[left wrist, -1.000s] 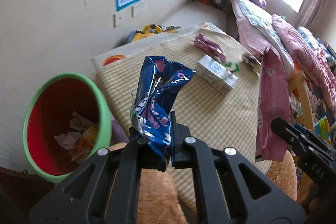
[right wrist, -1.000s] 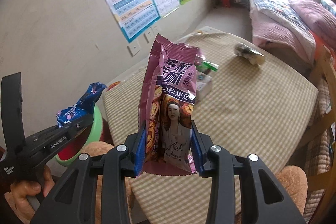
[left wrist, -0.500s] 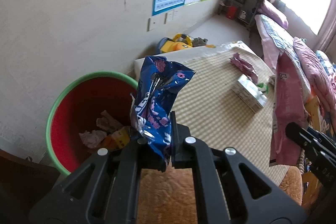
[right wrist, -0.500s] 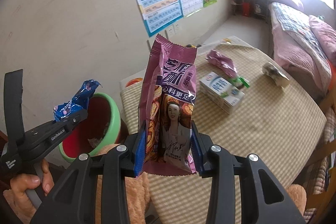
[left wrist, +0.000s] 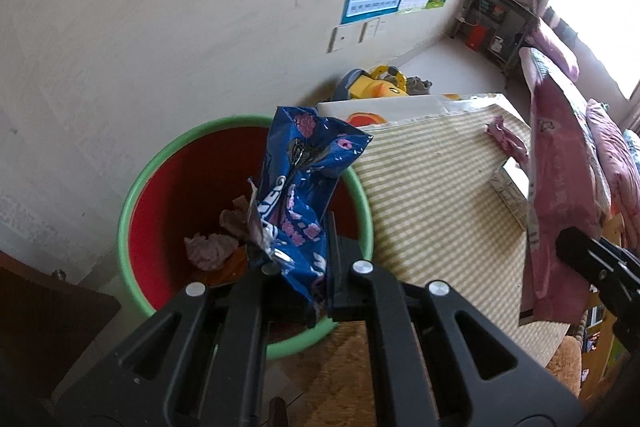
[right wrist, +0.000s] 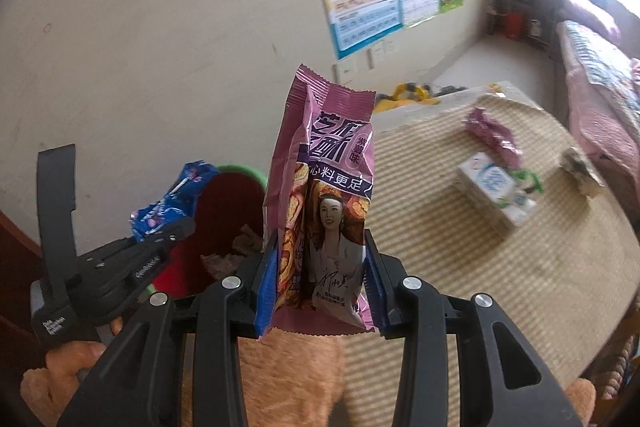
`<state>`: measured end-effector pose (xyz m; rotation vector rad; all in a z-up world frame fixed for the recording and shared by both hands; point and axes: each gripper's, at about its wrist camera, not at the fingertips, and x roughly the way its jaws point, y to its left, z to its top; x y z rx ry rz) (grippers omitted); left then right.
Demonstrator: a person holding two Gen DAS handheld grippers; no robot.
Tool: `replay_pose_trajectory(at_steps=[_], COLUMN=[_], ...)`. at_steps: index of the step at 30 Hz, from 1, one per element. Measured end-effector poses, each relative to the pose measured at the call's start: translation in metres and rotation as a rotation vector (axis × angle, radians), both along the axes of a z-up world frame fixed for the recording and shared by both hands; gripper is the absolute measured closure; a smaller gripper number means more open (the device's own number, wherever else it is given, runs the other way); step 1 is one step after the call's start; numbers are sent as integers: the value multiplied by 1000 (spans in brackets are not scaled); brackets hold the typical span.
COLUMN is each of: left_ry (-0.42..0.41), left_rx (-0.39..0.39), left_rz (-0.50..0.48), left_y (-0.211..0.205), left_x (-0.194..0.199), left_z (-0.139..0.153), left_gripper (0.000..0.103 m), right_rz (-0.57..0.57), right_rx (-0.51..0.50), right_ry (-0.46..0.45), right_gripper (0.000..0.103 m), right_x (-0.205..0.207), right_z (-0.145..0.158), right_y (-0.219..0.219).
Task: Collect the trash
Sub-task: 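Carry the blue wrapper and pink snack bag toward the red bucket, then open both tools to drop the blue wrapper and pink bag into the bucket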
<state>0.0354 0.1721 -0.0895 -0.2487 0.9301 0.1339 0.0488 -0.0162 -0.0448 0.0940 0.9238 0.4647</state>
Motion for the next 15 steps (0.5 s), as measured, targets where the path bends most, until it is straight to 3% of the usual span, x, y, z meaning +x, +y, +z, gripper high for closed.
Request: replay_pose_trajectory(at_steps=[8, 15], left_ry=[23, 73], left_rx=[-23, -36], left_rz=[84, 177], left_y=[33, 75], left_x=[-2, -3], left_z=[-14, -31], left_gripper=[98, 98], right_rz=[135, 248], right_rx=[-6, -17], right_ry=[38, 122], right_gripper=[65, 64], right_x=[14, 32], right_z=[-11, -33], right_y=[54, 104])
